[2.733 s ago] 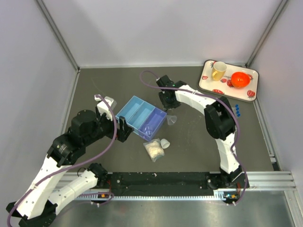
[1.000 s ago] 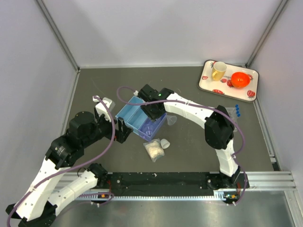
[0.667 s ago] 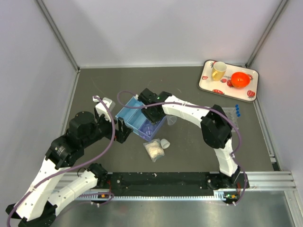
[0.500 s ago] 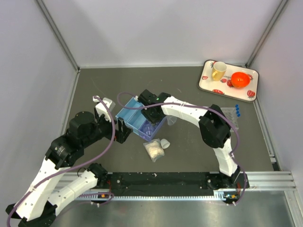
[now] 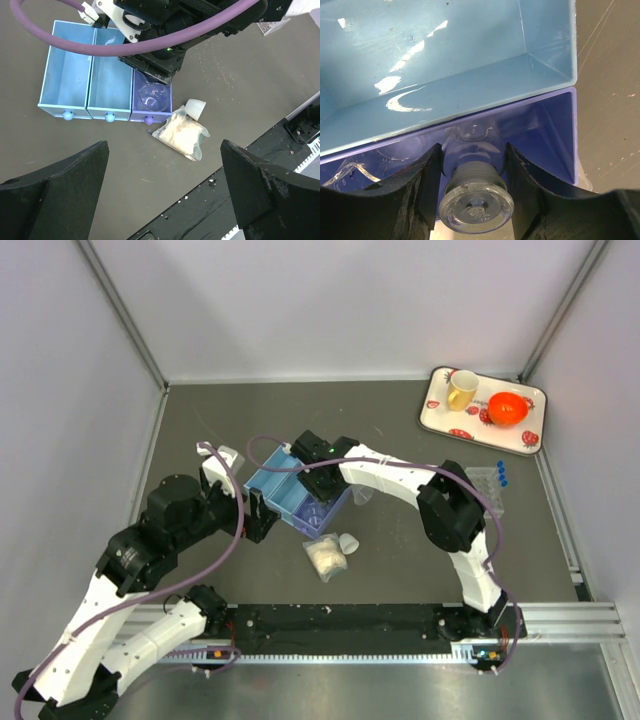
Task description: Organize the chemistry lab equipment
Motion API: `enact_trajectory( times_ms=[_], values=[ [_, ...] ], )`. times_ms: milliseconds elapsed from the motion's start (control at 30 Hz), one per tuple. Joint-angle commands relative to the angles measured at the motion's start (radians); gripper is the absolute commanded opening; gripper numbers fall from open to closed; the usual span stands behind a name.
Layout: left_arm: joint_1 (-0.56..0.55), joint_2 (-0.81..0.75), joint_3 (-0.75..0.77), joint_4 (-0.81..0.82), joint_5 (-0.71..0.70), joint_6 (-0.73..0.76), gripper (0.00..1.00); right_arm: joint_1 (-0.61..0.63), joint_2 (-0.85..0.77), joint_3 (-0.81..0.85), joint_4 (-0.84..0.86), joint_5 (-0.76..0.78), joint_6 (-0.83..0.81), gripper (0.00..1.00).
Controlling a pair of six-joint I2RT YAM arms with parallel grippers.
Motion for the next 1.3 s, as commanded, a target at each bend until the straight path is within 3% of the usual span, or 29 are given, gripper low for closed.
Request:
enact_trajectory(
  times_ms=[0, 500, 1267],
  values=[
    [0.002, 0.006, 0.026, 0.032, 0.001, 0.007, 0.99, -0.001, -0.008, 0.020, 0.013, 0.019, -0.008, 0.39],
    [0.004, 0.013, 0.017, 0.044, 0.007, 0.001, 0.99, 0.002, -0.108, 0.181, -0.099, 0.038, -0.020, 0.51],
    [0.002, -0.004, 0.006, 0.029, -0.003, 0.004, 0.99, 0.003, 0.016, 0.123, -0.056, 0.007, 0.000, 0.48]
  ],
)
